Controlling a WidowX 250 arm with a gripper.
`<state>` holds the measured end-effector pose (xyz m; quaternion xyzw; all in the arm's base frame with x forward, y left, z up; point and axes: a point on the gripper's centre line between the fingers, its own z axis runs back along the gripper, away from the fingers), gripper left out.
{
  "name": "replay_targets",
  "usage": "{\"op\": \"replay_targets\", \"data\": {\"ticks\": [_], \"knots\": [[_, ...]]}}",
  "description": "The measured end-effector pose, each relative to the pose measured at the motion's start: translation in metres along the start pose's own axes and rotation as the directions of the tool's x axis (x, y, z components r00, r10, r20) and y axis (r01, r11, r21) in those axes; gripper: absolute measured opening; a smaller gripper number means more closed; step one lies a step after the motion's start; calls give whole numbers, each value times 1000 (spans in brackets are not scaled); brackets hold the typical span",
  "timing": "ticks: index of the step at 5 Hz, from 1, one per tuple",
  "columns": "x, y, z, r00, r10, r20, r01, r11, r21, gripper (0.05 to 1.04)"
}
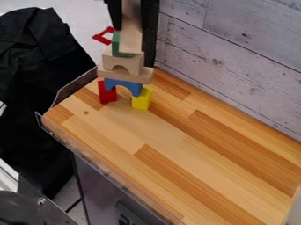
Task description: Put the rectangular block on top of the tower
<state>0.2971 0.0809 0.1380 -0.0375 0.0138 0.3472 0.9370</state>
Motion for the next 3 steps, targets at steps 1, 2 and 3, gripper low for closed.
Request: {"op": "replay_targets", "data": {"ticks": [1,2,3], "knots": [[3,6,-3,1000,11,-12,-11,1000,-2,527],[5,9,-8,999,19,-32,-19,1000,-1,527],[6,12,-11,999,25,-43,-25,1000,-2,527]]}}
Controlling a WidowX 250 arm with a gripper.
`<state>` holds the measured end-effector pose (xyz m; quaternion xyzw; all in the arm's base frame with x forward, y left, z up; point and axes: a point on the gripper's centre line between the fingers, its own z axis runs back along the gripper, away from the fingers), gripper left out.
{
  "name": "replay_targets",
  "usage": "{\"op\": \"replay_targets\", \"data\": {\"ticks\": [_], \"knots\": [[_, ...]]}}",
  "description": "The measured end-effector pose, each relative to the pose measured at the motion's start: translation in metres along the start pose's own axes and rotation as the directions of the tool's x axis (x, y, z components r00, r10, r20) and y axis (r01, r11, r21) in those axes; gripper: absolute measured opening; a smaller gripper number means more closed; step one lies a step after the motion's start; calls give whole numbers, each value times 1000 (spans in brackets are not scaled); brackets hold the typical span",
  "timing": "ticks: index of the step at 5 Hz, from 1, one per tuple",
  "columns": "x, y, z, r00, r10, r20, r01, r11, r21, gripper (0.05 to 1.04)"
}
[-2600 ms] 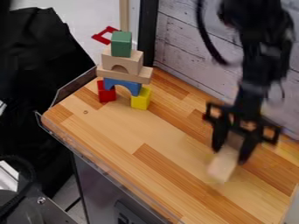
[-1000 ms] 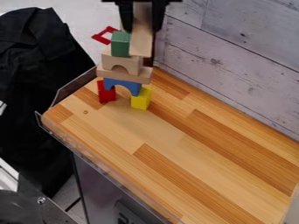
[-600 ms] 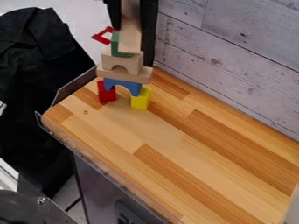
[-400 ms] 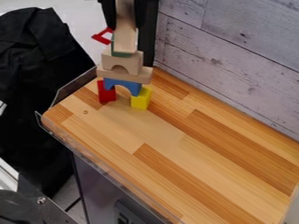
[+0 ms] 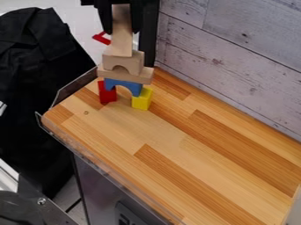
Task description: Put the rectangular block on top of the tower
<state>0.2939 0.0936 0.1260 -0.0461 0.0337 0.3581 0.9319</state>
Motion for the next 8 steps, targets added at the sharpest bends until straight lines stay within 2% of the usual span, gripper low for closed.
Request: {"op": "replay_targets", "data": {"ticks": [4,5,8], "knots": [[5,7,-11,999,21,-45,-21,1000,-5,527],[9,5,-5,999,23,-30,-23,1000,-11,527],[13,4,-12,998,36,-58,-36,999,-3,527]]}}
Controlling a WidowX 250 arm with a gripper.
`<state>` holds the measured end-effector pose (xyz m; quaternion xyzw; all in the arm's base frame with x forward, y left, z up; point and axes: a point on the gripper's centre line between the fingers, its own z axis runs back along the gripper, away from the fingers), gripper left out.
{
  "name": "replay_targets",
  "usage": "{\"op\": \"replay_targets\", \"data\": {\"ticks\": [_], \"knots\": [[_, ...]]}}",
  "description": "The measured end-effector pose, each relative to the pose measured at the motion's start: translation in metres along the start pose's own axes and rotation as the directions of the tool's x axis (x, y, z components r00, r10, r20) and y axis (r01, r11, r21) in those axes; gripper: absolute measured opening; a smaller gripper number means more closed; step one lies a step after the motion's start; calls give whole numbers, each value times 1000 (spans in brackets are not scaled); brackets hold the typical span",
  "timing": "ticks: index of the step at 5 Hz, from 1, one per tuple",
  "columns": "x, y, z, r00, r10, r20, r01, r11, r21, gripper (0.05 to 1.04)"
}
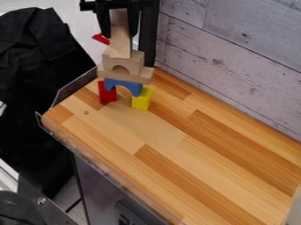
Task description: Put the rectangular block on top of the tower
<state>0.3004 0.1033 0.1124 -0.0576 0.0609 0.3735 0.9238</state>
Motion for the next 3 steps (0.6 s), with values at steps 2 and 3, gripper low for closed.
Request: {"op": "replay_targets", "data": {"ticks": [2,3], "knots": [[-1,-1,-5,1000,0,-26,0,1000,-5,901],[-2,-2,-5,999,-1,-32,0,1000,-9,1007]]}}
